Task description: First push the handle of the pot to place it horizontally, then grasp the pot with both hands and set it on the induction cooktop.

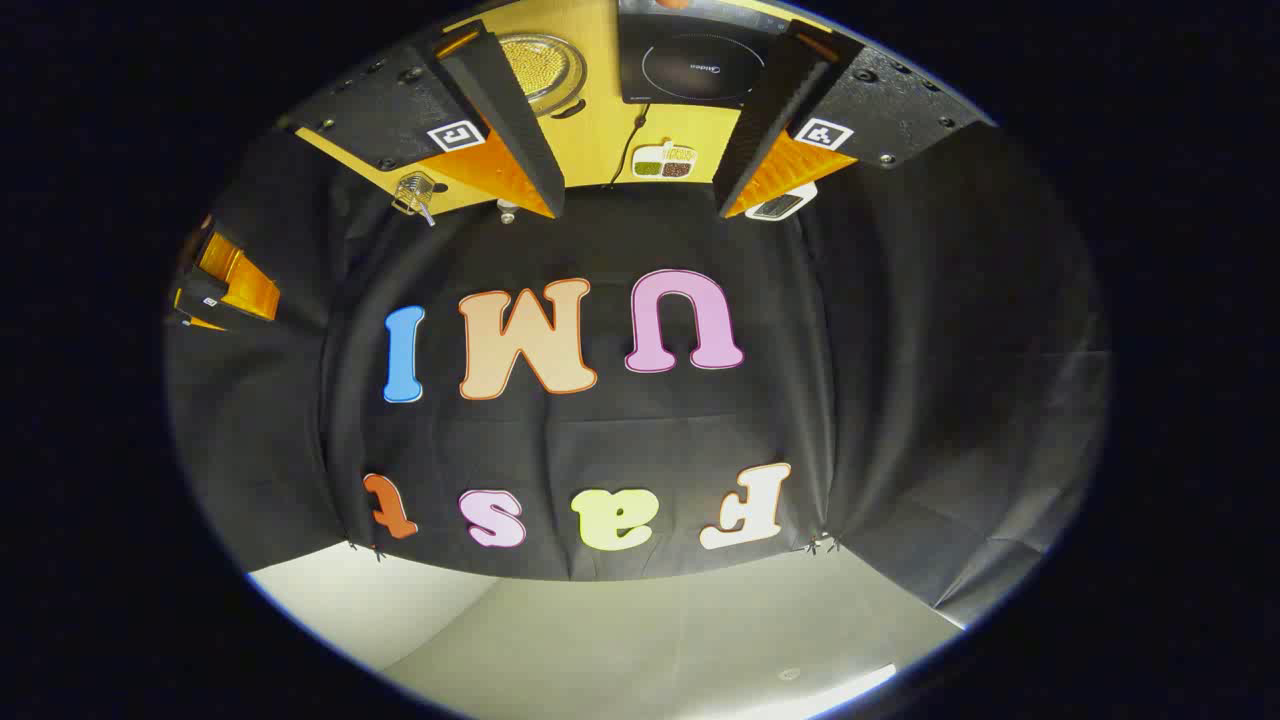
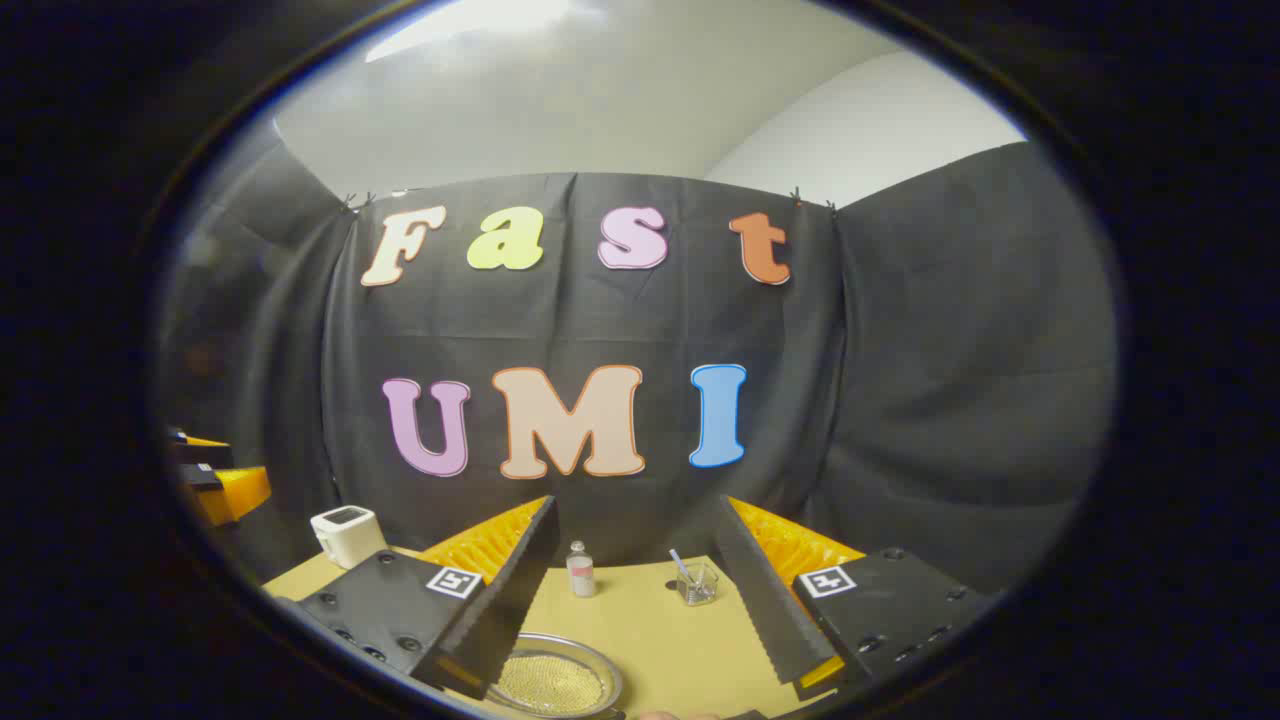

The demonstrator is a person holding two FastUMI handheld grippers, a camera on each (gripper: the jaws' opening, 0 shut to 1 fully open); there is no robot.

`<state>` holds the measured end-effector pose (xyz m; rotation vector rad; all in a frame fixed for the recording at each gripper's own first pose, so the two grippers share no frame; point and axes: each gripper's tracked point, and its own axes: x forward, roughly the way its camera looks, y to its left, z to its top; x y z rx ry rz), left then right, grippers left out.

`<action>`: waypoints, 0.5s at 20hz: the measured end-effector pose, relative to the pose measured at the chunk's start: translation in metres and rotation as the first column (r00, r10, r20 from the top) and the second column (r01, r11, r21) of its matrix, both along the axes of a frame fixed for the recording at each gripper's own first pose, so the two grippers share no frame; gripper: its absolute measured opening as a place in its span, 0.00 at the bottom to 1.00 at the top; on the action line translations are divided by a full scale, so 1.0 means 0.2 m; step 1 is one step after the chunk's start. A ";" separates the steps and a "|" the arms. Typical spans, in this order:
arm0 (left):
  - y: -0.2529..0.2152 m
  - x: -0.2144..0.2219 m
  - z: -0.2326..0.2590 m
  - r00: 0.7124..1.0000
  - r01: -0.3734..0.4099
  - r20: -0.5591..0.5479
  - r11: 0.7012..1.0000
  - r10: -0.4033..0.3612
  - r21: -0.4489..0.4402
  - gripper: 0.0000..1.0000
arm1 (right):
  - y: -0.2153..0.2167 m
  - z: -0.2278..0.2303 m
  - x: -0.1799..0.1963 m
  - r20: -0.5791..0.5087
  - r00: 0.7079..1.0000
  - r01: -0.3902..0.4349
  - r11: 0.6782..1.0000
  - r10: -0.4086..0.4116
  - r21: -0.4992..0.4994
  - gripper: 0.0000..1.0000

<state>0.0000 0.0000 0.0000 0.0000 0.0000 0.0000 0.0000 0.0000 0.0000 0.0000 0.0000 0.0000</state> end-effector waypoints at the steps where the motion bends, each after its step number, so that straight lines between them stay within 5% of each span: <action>1: 0.00 0.00 0.00 1.000 -0.002 -0.002 1.000 0.002 0.001 0.97 | 0.00 0.00 0.00 -0.002 1.000 -0.001 1.000 0.001 0.001 0.99; 10: 0.04 0.01 -0.01 1.000 -0.031 0.000 0.999 0.031 0.011 0.97 | 0.02 0.00 0.05 0.006 1.000 -0.007 1.000 0.007 0.015 0.99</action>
